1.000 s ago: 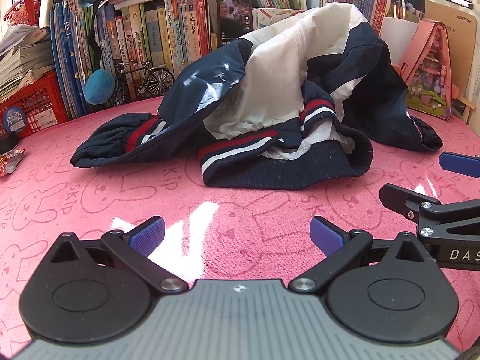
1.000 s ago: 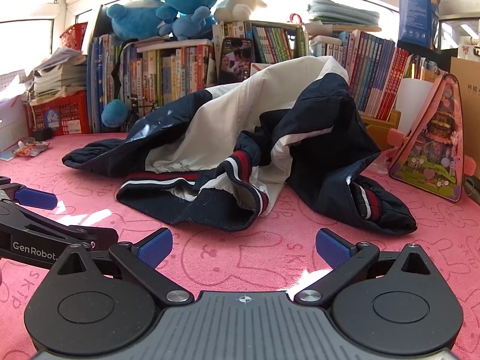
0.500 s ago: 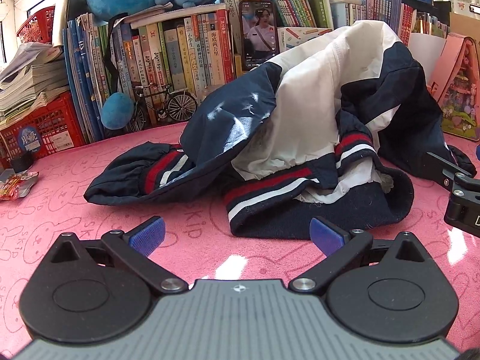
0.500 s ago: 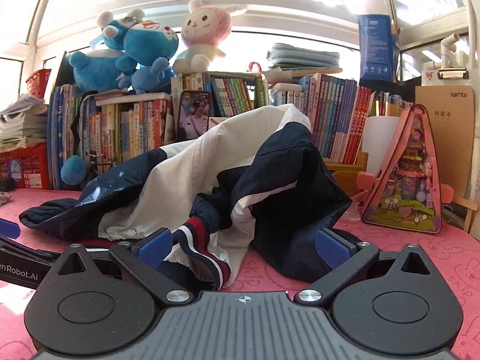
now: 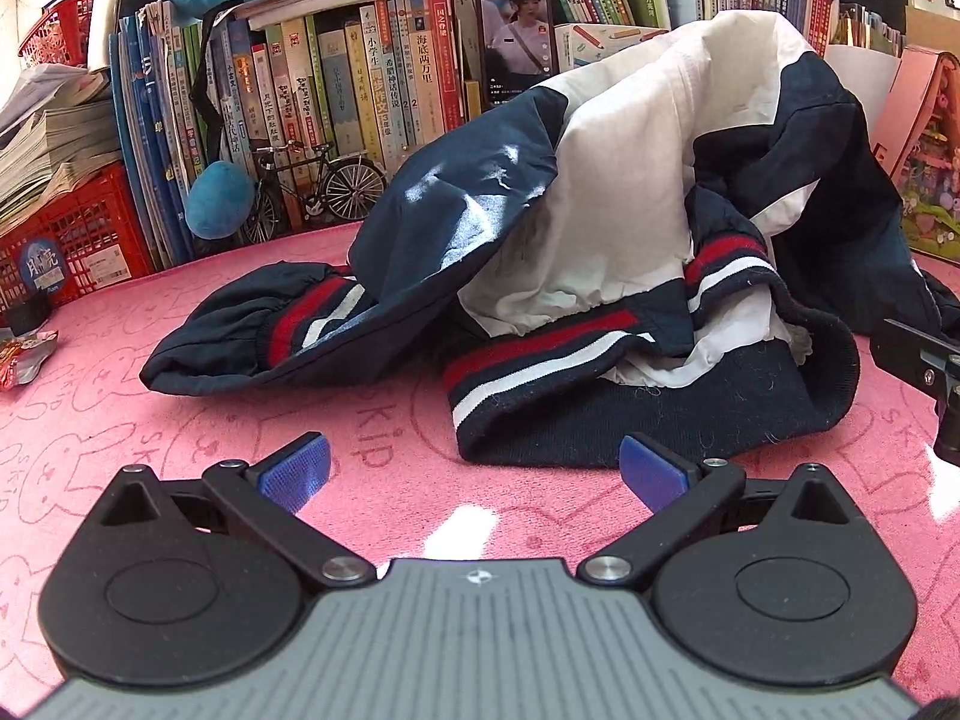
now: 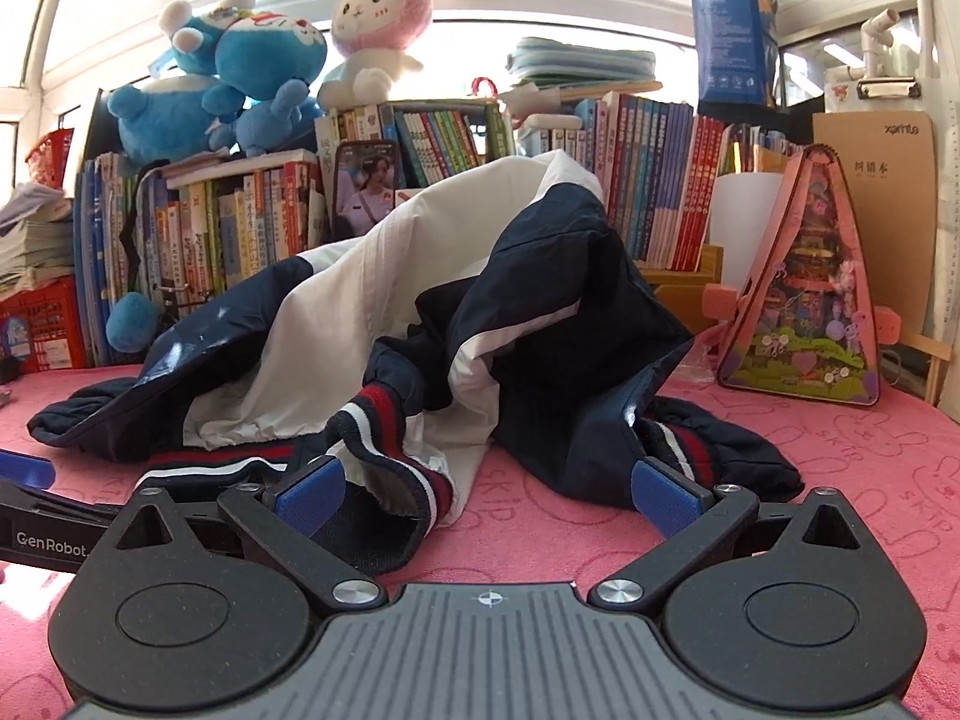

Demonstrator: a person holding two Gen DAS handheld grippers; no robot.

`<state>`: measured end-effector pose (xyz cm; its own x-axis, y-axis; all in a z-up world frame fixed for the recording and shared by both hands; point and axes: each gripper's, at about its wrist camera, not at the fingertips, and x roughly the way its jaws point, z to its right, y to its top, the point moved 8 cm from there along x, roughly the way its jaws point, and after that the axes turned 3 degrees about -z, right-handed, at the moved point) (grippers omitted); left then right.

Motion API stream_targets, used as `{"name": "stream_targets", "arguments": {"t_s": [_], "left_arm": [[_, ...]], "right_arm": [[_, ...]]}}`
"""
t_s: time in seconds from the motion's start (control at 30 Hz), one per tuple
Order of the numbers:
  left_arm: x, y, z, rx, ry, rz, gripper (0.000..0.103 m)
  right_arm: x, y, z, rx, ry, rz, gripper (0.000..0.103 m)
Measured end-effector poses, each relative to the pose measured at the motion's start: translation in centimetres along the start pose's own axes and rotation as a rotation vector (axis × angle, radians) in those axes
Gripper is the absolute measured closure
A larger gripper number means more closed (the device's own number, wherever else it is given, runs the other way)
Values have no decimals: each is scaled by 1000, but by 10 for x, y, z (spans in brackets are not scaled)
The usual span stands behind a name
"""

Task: Fold clothes
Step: 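Move both grippers toward the crumpled navy-and-white jacket, then lower the left gripper onto the striped hem of the jacket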

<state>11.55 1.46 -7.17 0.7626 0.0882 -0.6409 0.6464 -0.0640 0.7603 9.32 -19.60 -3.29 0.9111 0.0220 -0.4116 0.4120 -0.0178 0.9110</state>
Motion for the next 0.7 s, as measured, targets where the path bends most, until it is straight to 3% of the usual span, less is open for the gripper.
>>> {"name": "stream_targets", "arguments": {"t_s": [0.43,0.57,0.7], "left_arm": [[4,-7,-9,-38,57,35,0],[6,-12,-12,-46,75,-6,0],[7,-16,-21,-84,98,-34,0]], "right_arm": [[-10,2,2,18,-16,58,0],[-18,4,1,-4,-76,107,0],[-25,6,-3,-30,-80,147,0]]}}
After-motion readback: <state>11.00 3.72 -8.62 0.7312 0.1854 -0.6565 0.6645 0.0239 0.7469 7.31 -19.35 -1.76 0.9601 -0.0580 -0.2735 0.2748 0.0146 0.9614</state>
